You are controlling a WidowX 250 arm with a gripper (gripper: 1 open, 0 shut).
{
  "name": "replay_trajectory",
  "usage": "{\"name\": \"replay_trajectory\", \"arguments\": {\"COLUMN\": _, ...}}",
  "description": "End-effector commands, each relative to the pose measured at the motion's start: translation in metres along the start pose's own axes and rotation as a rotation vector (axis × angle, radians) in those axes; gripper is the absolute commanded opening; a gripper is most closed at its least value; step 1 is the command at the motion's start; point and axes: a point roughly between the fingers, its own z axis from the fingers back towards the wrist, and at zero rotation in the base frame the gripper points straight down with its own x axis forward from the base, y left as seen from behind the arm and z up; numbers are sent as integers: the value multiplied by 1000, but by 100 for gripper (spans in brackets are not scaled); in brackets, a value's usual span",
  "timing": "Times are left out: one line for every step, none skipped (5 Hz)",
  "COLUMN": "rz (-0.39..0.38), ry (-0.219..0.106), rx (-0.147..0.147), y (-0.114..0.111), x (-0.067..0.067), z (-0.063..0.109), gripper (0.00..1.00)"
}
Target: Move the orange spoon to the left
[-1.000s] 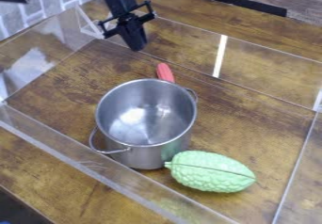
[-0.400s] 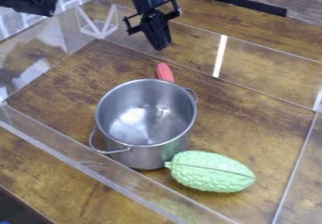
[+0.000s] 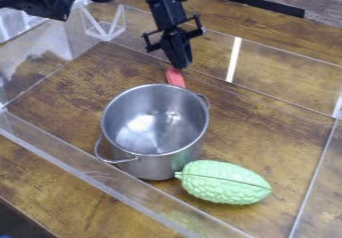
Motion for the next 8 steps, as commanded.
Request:
{"name": "replay_trajectory", "arguments": {"rz": -27, "ry": -70, "rx": 19, "y": -25, "x": -6, "z": 25, "gripper": 0}}
{"name": "replay_trajectory", "arguments": {"rz": -36, "ry": -61, "rx": 29, "y": -27, "x": -6, "z": 22, "gripper": 0}}
{"name": "replay_trajectory", "arguments": {"rz": -37, "ry": -59, "rx": 37, "y": -28, "x": -6, "z": 20, "gripper": 0}}
{"name": "replay_trajectory", "arguments": {"rz": 32, "ry": -90, "rx": 36, "y": -30, "x": -4, "z": 9, "gripper": 0}}
{"name": "replay_trajectory", "arguments": {"rz": 94, "ry": -114, "rx": 44, "y": -32, "x": -3, "z": 5, "gripper": 0}}
{"name": "replay_trajectory", "arguments": {"rz": 145, "ry": -145, "rx": 59, "y": -34, "x": -4, "z": 6, "gripper": 0}}
{"name": "replay_trajectory", "arguments": {"rz": 155, "ry": -165, "rx": 84, "y": -32, "x": -5, "z": 14, "gripper": 0}}
{"name": "replay_trajectory", "arguments": {"rz": 167, "ry": -180, "rx": 99, "y": -29, "x": -5, "z": 22, "gripper": 0}}
